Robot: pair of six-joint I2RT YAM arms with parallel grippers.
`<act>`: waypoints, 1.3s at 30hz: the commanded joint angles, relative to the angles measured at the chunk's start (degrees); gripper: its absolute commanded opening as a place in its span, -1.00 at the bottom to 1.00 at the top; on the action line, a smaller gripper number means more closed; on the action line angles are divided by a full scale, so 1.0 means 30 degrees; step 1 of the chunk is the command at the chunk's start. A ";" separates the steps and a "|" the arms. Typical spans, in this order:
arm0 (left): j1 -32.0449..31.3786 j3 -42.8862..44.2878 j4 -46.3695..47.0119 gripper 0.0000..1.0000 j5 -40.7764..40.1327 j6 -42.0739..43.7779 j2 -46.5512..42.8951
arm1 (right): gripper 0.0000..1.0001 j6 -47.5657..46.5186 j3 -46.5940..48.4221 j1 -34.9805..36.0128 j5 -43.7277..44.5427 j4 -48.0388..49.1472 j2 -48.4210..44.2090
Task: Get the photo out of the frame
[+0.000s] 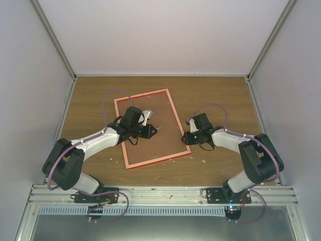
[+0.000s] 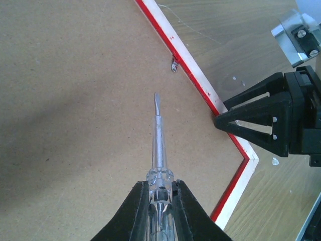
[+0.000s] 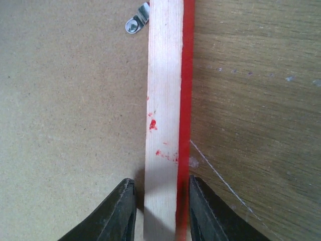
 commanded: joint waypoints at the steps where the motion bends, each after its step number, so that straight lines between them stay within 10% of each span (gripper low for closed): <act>1: -0.0383 0.0786 0.1152 -1.00 0.0036 -0.0112 0.0631 | -0.36 0.0012 -0.0003 0.0147 0.0879 -0.0489 -0.0457; 39: -0.2338 0.5416 0.2100 -1.00 0.0152 0.0491 0.7693 | -0.50 -0.0910 0.1426 0.0129 0.0824 0.0881 0.2088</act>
